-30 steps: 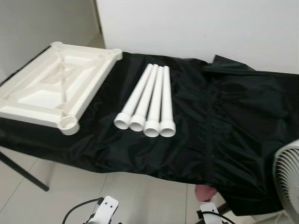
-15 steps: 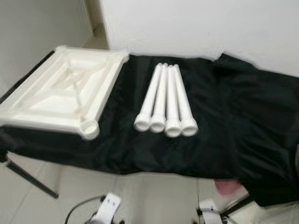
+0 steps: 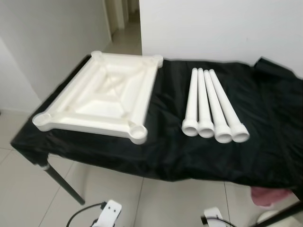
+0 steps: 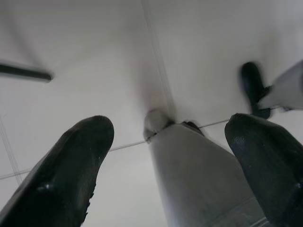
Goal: Building children table
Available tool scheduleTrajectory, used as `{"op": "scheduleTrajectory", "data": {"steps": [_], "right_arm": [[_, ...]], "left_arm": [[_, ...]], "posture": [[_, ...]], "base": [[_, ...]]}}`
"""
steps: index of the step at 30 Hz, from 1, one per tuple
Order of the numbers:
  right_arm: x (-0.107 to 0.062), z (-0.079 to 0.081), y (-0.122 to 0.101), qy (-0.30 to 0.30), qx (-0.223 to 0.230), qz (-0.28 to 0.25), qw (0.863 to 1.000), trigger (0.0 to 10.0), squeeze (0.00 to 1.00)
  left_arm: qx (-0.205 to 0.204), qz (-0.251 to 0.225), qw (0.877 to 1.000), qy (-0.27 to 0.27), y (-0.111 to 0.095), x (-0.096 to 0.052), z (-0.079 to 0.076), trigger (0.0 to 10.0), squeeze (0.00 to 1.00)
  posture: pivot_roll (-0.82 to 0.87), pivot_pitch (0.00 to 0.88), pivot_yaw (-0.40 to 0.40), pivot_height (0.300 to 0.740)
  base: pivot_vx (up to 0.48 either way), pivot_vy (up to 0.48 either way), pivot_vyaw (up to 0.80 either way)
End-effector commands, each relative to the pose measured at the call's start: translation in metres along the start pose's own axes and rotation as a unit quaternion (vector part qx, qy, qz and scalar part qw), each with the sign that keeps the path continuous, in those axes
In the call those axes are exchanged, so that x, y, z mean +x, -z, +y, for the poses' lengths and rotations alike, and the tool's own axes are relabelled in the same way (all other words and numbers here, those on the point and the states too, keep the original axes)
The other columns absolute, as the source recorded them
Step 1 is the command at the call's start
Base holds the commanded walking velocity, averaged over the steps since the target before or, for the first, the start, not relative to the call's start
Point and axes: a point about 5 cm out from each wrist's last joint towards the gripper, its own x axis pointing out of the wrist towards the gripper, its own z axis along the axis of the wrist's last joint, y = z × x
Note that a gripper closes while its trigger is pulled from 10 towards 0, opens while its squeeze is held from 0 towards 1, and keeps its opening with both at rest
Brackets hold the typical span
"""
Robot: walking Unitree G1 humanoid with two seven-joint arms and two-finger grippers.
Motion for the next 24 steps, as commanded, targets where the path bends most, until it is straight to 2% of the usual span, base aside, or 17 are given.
{"op": "scheduleTrajectory", "data": {"steps": [1,15,20,24], "right_arm": [[-0.0026,0.0114,0.0095,-0.018,-0.002,0.021,1.0,10.0,0.0],[-0.0025,0.0109,0.0087,-0.016,0.004,0.018,1.0,10.0,0.0],[-0.0033,0.0112,0.0104,-0.017,0.006,0.017,1.0,10.0,0.0],[-0.0042,0.0102,0.0108,-0.016,0.019,0.009,1.0,10.0,0.0]], "left_arm": [[0.003,0.013,1.0,-0.001,0.0072,-0.0015,-0.0001,10.0,0.0],[0.024,0.029,0.999,-0.004,0.0111,-0.0022,0.0007,10.0,0.0],[0.048,0.032,0.998,-0.012,0.0132,-0.003,0.002,10.0,0.0],[0.044,0.033,0.998,-0.009,0.0161,-0.0043,0.003,10.0,0.0]], "posture": [[-0.09,0.028,0.028,0.74],[-0.09,0.037,0.034,0.74],[-0.09,0.045,0.033,0.74],[-0.09,0.052,0.029,0.74]], "base": [[0.0,0.0,0.0],[0.0,0.0,0.0],[0.0,0.0,0.0],[0.0,0.0,0.0]]}}
